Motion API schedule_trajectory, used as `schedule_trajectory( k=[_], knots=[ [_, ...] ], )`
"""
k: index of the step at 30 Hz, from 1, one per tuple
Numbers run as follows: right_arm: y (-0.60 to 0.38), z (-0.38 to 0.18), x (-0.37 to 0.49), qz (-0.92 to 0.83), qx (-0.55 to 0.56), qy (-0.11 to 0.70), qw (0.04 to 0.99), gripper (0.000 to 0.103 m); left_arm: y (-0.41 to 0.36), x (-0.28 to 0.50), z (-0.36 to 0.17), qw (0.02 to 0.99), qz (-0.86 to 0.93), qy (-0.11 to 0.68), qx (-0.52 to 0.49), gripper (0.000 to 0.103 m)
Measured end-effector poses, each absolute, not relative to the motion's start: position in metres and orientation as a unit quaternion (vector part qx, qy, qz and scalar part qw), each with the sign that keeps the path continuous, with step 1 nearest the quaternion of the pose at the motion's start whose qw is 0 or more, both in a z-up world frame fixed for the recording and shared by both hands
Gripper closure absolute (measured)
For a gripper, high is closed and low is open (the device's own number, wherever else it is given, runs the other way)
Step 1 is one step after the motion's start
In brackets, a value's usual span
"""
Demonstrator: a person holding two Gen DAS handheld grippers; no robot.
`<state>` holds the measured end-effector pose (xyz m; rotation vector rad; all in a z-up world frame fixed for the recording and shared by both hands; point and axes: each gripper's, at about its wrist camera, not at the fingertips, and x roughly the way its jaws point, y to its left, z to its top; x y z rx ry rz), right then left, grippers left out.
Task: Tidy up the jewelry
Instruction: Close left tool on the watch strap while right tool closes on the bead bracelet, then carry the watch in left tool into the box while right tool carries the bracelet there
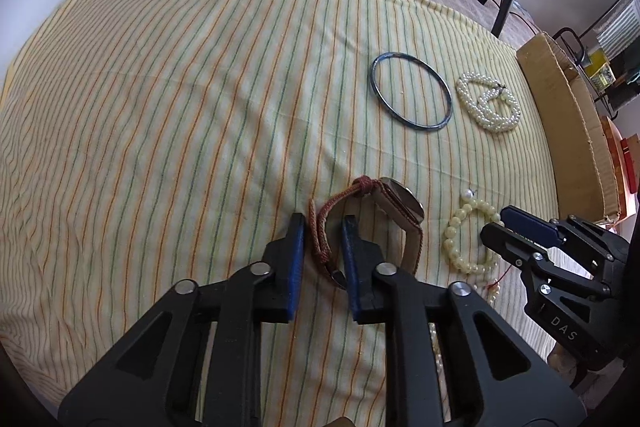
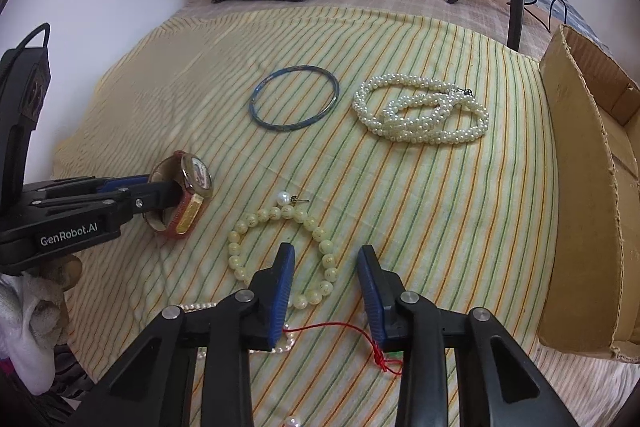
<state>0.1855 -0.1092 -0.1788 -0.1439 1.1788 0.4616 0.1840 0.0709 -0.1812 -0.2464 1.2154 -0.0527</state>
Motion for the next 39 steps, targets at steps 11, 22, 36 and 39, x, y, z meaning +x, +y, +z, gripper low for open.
schedule_trajectory(
  k=[11,22,36,39],
  knots=[
    [-0.104,-0.173,0.179,0.214,-0.083,0.53,0.816,0.098,0.069,0.185,-0.176,0.826,-0.019,0.553,-0.107,0.096],
    [-0.102,-0.151,0.175,0.219,-0.089,0.496,0.835,0.098,0.065,0.174,-0.15,0.86,-0.013,0.506,-0.068,0.096],
    [-0.118,-0.097,0.166,0.217,-0.075,0.438,0.869,0.098,0.041,0.165,-0.099,0.892,-0.042,0.446,-0.056,0.096],
    [-0.125,-0.085,0.167,0.212,-0.07,0.426,0.877,0.098,0.032,0.165,-0.092,0.894,-0.051,0.441,-0.059,0.096]
  ],
)
